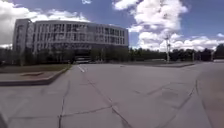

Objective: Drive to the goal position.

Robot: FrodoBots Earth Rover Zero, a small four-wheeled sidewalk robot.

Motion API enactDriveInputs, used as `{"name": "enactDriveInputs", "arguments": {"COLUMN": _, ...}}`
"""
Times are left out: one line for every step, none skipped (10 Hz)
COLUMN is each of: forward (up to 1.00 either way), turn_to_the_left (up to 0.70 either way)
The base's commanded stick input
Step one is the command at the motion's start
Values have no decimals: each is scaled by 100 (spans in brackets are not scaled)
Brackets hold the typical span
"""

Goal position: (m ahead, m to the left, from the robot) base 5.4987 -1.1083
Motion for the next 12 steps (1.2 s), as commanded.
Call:
{"name": "enactDriveInputs", "arguments": {"forward": 70, "turn_to_the_left": 0}}
{"name": "enactDriveInputs", "arguments": {"forward": 70, "turn_to_the_left": 0}}
{"name": "enactDriveInputs", "arguments": {"forward": 70, "turn_to_the_left": 0}}
{"name": "enactDriveInputs", "arguments": {"forward": 70, "turn_to_the_left": 0}}
{"name": "enactDriveInputs", "arguments": {"forward": 70, "turn_to_the_left": 0}}
{"name": "enactDriveInputs", "arguments": {"forward": 70, "turn_to_the_left": 0}}
{"name": "enactDriveInputs", "arguments": {"forward": 70, "turn_to_the_left": 0}}
{"name": "enactDriveInputs", "arguments": {"forward": 70, "turn_to_the_left": 0}}
{"name": "enactDriveInputs", "arguments": {"forward": 70, "turn_to_the_left": 0}}
{"name": "enactDriveInputs", "arguments": {"forward": 70, "turn_to_the_left": 0}}
{"name": "enactDriveInputs", "arguments": {"forward": 70, "turn_to_the_left": 0}}
{"name": "enactDriveInputs", "arguments": {"forward": 70, "turn_to_the_left": 0}}
